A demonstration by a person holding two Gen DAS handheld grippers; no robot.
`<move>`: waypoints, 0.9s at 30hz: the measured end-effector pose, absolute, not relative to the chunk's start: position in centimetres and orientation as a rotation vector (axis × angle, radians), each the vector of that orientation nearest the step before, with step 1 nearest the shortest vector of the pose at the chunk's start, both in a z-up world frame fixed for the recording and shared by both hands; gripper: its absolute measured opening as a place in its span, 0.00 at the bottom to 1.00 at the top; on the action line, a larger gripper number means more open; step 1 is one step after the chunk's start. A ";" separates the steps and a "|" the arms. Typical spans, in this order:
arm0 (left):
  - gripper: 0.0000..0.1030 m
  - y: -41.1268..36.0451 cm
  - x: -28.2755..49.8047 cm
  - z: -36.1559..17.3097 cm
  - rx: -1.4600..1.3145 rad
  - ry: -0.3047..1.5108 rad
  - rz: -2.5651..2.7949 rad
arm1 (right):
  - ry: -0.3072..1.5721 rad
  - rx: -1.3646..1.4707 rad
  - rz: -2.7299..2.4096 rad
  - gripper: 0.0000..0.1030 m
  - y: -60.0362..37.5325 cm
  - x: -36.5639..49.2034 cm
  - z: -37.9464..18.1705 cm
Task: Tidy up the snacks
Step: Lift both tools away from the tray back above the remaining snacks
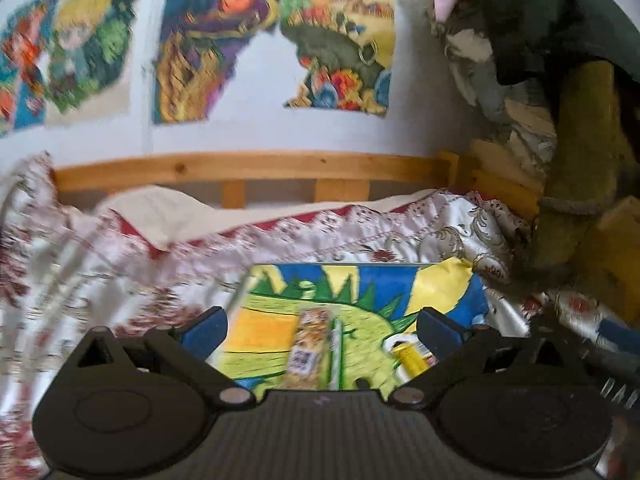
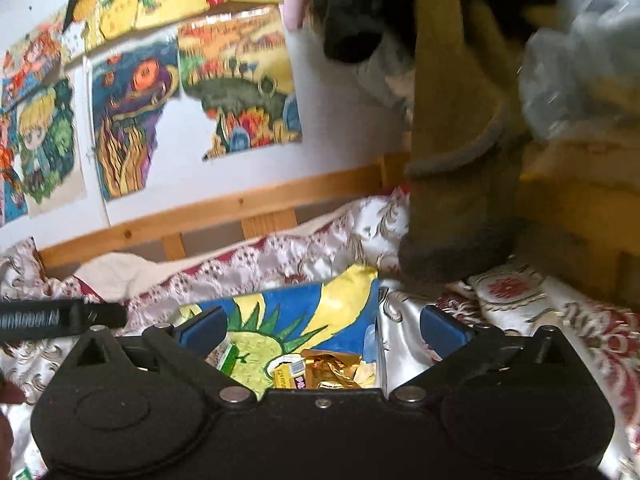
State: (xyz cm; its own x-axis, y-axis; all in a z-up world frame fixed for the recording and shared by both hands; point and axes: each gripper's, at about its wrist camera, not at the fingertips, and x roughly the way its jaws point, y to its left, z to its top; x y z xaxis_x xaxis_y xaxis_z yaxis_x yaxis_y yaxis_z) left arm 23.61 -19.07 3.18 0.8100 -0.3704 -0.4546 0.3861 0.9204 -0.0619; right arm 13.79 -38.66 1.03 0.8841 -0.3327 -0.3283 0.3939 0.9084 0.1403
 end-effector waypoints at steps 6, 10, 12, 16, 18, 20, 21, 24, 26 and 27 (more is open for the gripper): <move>1.00 -15.1 18.3 3.3 0.042 0.451 -0.368 | 0.294 0.138 -0.389 0.99 -35.0 9.2 2.0; 1.00 -12.5 15.4 3.0 0.052 0.463 -0.357 | 0.288 0.106 -0.362 0.99 -32.4 6.4 2.3; 1.00 -11.2 14.1 2.9 0.050 0.475 -0.352 | 0.296 0.100 -0.342 0.99 -31.1 5.1 2.3; 1.00 -9.0 11.9 2.6 0.051 0.503 -0.326 | 0.311 0.046 -0.306 0.99 -28.5 2.4 2.5; 1.00 -8.2 11.1 2.5 0.054 0.518 -0.321 | 0.302 0.017 -0.315 0.99 -27.6 1.2 2.8; 1.00 -7.5 10.3 2.3 0.048 0.525 -0.318 | 0.298 0.008 -0.330 0.99 -27.0 0.1 2.9; 1.00 -7.2 9.9 2.3 0.044 0.532 -0.316 | 0.304 0.013 -0.332 0.99 -26.9 -0.4 2.8; 1.00 -6.2 9.1 2.2 0.027 0.558 -0.309 | 0.338 0.028 -0.335 0.99 -26.7 -1.4 2.6; 1.00 -5.7 8.8 2.1 0.024 0.596 -0.321 | 0.361 0.023 -0.341 0.99 -26.4 -1.9 2.4; 1.00 -5.5 8.6 2.1 0.020 0.609 -0.324 | 0.373 0.021 -0.346 0.99 -26.3 -2.2 2.3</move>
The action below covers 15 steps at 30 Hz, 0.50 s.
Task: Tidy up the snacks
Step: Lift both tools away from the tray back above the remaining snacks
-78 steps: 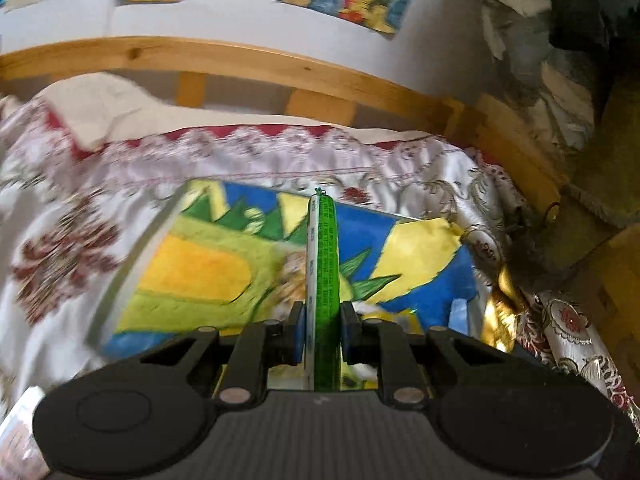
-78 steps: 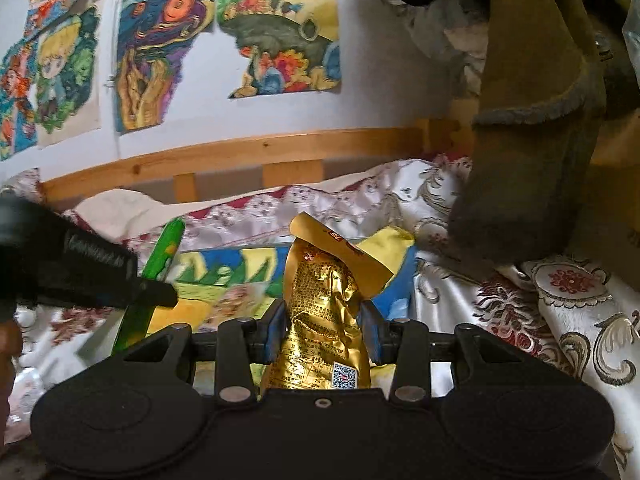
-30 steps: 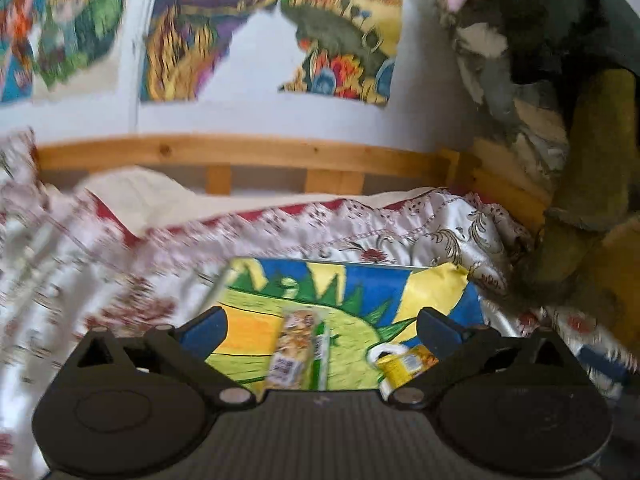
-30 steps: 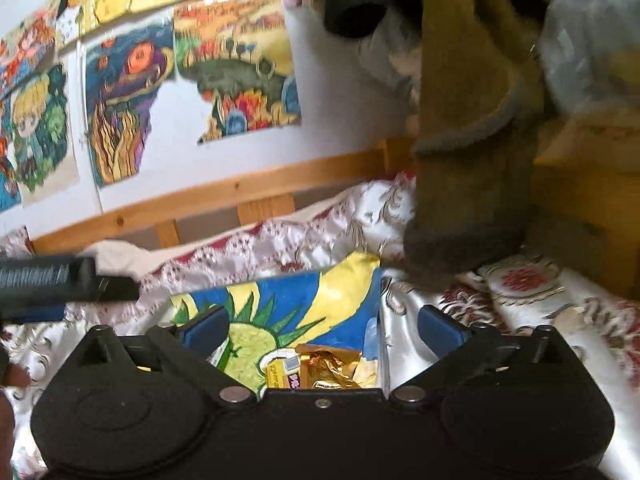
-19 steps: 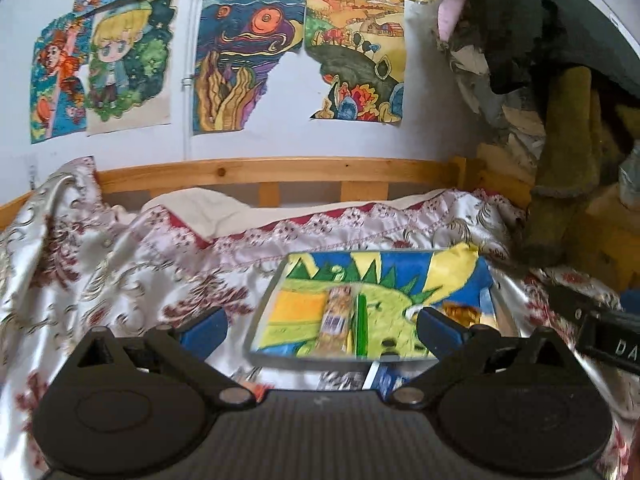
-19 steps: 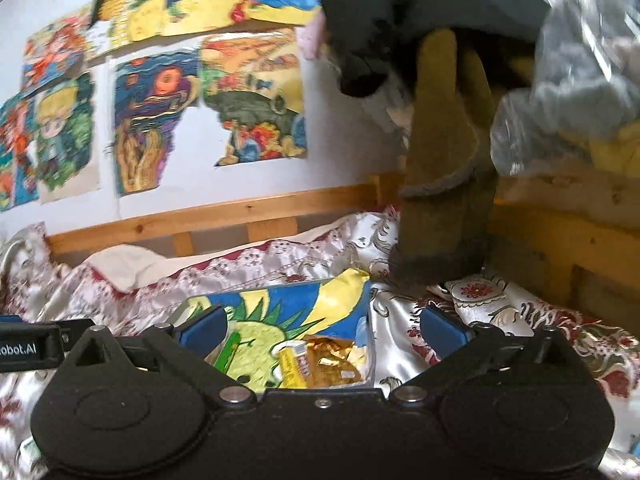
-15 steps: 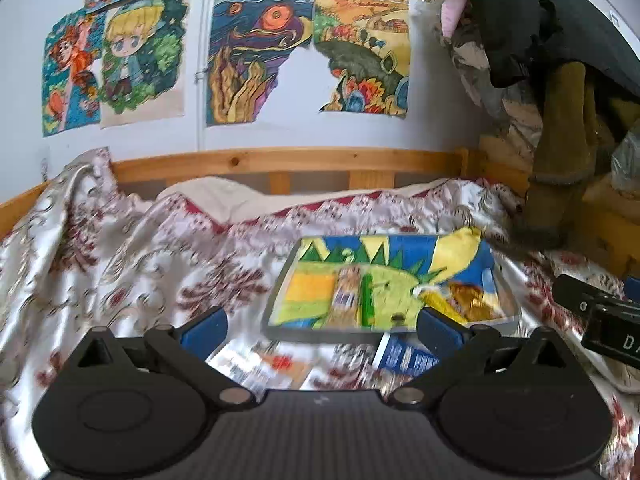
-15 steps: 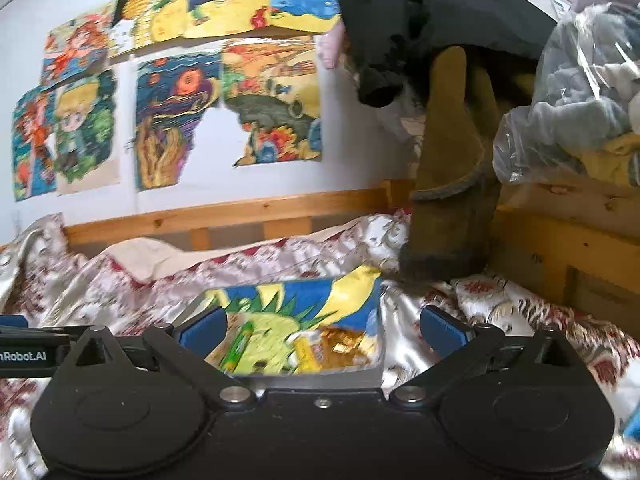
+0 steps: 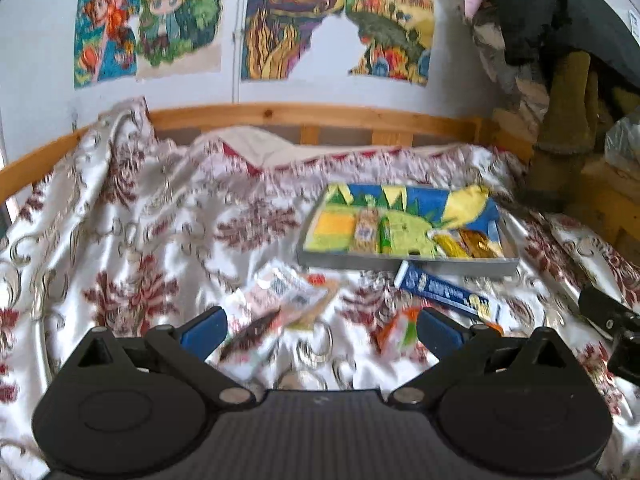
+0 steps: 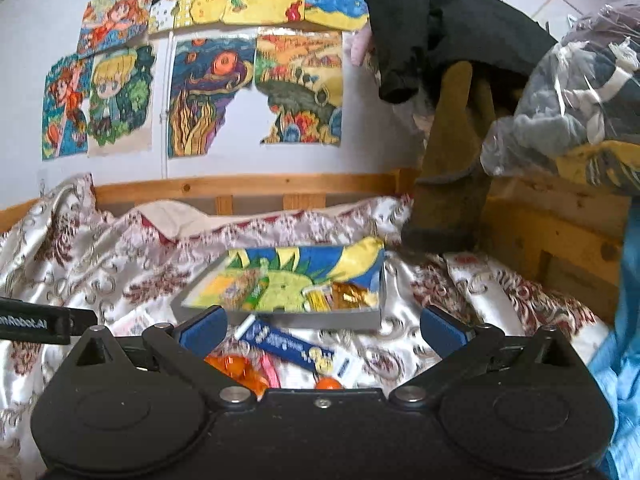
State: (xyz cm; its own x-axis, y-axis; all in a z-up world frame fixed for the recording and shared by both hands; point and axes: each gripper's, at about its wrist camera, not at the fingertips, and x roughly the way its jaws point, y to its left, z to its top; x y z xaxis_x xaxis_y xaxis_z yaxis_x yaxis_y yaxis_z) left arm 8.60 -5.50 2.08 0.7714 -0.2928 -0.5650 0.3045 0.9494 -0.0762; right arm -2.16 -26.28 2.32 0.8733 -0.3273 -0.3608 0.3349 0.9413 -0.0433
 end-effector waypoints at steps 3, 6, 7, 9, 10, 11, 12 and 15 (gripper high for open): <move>1.00 -5.0 8.0 2.0 0.019 0.625 -0.328 | 0.411 0.041 -0.362 0.99 -26.1 -2.7 2.1; 1.00 -5.0 7.8 1.9 0.025 0.640 -0.338 | 0.453 0.065 -0.375 0.99 -26.1 -3.3 1.5; 1.00 -5.1 7.8 1.8 0.028 0.645 -0.340 | 0.455 0.060 -0.380 0.99 -25.9 -3.5 1.4; 1.00 -5.5 7.7 1.8 0.043 0.653 -0.349 | 0.449 0.046 -0.389 0.99 -25.7 -3.8 1.4; 1.00 -5.6 7.6 1.7 0.051 0.653 -0.357 | 0.449 0.041 -0.393 0.99 -25.6 -3.8 1.4; 1.00 -5.7 7.4 1.7 0.060 0.651 -0.363 | 0.450 0.039 -0.398 0.99 -25.5 -3.8 1.4; 1.00 -5.8 7.3 1.6 0.068 0.649 -0.365 | 0.452 0.036 -0.401 0.99 -25.5 -3.8 1.3; 1.00 -6.1 6.9 1.5 0.092 0.644 -0.370 | 0.460 0.022 -0.406 0.99 -25.3 -3.7 1.2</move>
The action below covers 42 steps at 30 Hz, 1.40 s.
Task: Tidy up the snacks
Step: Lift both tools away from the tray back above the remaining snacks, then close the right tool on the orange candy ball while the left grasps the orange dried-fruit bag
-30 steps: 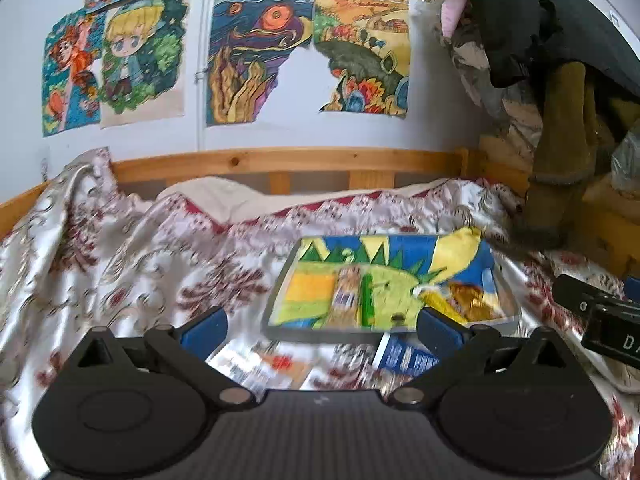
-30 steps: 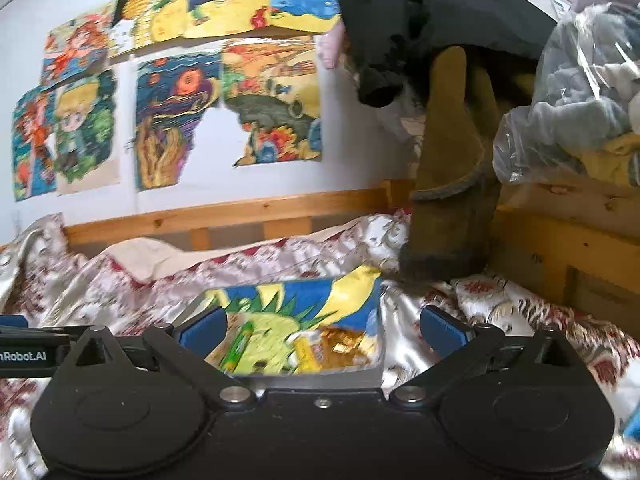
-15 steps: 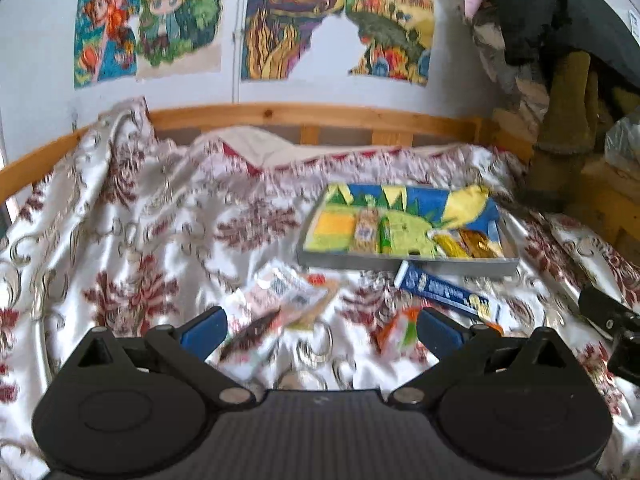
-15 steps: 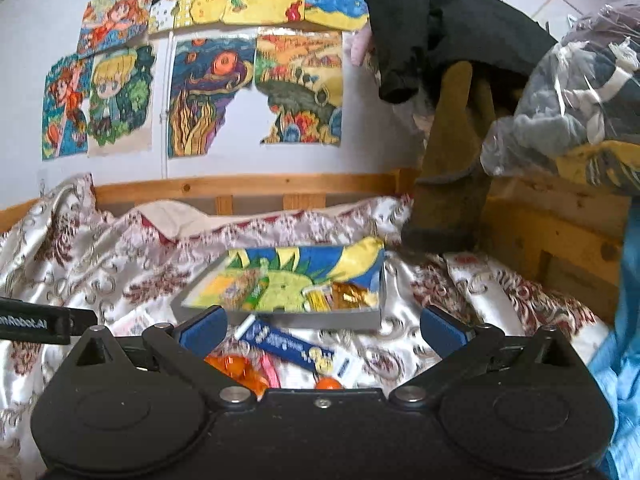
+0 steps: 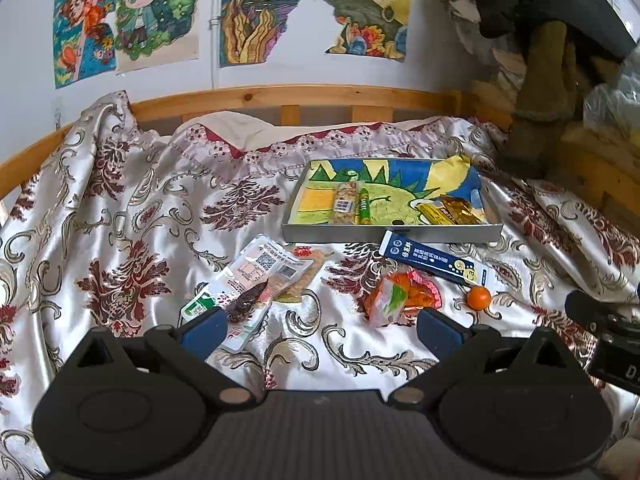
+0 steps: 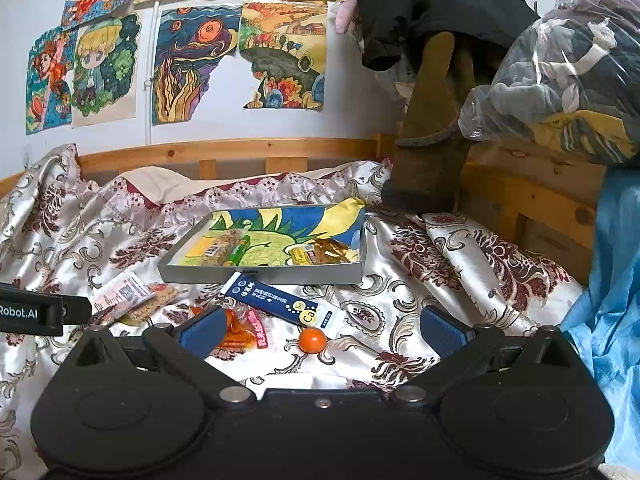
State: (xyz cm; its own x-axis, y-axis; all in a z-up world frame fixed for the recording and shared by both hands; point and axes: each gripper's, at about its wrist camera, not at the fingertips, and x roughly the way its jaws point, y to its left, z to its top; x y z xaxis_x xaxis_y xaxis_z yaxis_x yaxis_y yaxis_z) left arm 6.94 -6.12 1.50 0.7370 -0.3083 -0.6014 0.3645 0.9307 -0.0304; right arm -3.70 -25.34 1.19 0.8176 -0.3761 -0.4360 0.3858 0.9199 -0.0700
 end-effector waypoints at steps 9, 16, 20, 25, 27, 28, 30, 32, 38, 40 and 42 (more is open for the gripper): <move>1.00 -6.3 7.2 1.1 0.111 0.660 -0.356 | 0.485 0.026 -0.405 0.99 -25.5 -3.3 0.9; 1.00 -6.3 7.7 0.6 0.126 0.676 -0.337 | 0.509 0.035 -0.406 0.99 -25.8 -2.9 0.7; 1.00 -6.5 7.8 0.3 0.149 0.680 -0.331 | 0.520 0.042 -0.409 0.99 -25.9 -2.8 0.7; 1.00 -6.9 7.9 0.0 0.173 0.685 -0.325 | 0.533 0.042 -0.403 0.99 -25.9 -2.6 0.6; 1.00 -7.1 8.0 -0.1 0.184 0.687 -0.325 | 0.548 0.049 -0.396 0.99 -26.1 -2.3 0.6; 1.00 -7.2 8.0 -0.2 0.190 0.689 -0.324 | 0.559 0.057 -0.393 0.99 -26.4 -2.2 0.6; 1.00 -7.4 8.2 -0.3 0.204 0.692 -0.321 | 0.589 0.090 -0.384 0.99 -27.0 -1.8 0.6; 1.00 -7.6 8.3 -0.5 0.210 0.691 -0.315 | 0.613 0.123 -0.377 0.99 -27.4 -1.5 0.4; 1.00 -8.0 9.5 -1.2 0.198 0.721 -0.313 | 0.651 0.138 -0.365 0.99 -27.6 -0.8 0.1; 1.00 -8.2 10.1 -1.4 0.191 0.732 -0.320 | 0.666 0.148 -0.361 0.99 -27.8 -0.5 0.0; 1.00 -8.2 10.7 -1.7 0.171 0.740 -0.343 | 0.680 0.159 -0.348 0.99 -28.1 -0.2 0.0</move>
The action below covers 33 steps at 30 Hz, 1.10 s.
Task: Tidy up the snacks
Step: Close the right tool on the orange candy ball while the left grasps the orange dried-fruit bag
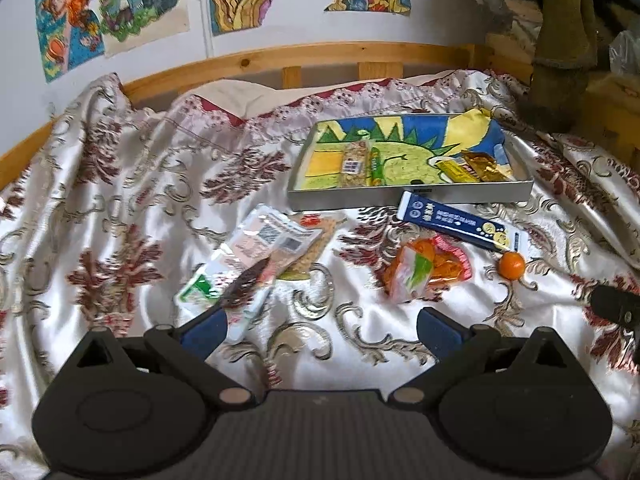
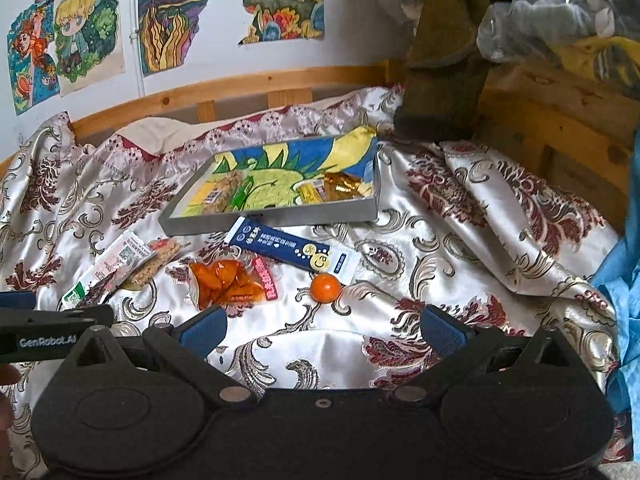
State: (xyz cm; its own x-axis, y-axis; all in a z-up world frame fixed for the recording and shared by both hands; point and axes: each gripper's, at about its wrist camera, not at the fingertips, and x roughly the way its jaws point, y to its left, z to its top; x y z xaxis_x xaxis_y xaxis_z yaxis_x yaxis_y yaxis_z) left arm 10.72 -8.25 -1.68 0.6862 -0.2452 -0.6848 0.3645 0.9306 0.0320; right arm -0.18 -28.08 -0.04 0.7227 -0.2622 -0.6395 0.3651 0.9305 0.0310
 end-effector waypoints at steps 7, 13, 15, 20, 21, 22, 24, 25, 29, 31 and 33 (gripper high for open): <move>1.00 -8.6 13.4 -2.9 0.077 0.763 -0.420 | 0.714 0.225 -0.264 0.99 -30.4 2.2 0.1; 1.00 -10.0 15.6 -4.3 0.064 0.738 -0.492 | 0.737 0.289 -0.218 0.99 -33.7 5.1 -0.7; 1.00 -10.7 16.1 -4.8 0.074 0.722 -0.533 | 0.753 0.325 -0.205 0.99 -34.9 6.3 -1.5; 1.00 -13.1 17.2 -6.7 0.147 0.684 -0.650 | 0.817 0.413 -0.177 0.88 -37.2 9.5 -4.0; 1.00 -13.6 17.3 -7.0 0.170 0.677 -0.666 | 0.824 0.421 -0.172 0.88 -37.3 9.8 -4.4; 1.00 -14.1 17.5 -7.4 0.195 0.671 -0.678 | 0.832 0.422 -0.165 0.87 -37.2 10.2 -4.7; 1.00 -15.1 18.1 -8.0 0.240 0.668 -0.689 | 0.847 0.413 -0.151 0.87 -37.0 11.0 -5.2; 1.00 -15.3 18.4 -8.2 0.252 0.666 -0.689 | 0.850 0.406 -0.145 0.87 -36.9 11.3 -5.5; 0.99 -15.5 19.4 -8.8 0.240 0.656 -0.711 | 0.874 0.374 -0.148 0.82 -36.6 12.5 -6.4; 0.99 -15.7 19.8 -9.0 0.243 0.655 -0.727 | 0.894 0.372 -0.147 0.74 -36.6 12.8 -6.9; 0.97 -15.9 19.9 -9.2 0.268 0.642 -0.762 | 0.916 0.364 -0.151 0.70 -36.7 13.2 -7.3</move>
State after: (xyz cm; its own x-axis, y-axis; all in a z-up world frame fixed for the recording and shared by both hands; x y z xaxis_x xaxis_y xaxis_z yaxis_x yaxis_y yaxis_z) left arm 19.86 -15.89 -9.17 0.5462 -0.5552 -0.6273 0.7127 0.7015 -0.0003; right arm 13.22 -36.67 -7.32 0.6034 0.0263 -0.7970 0.2808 0.9285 0.2432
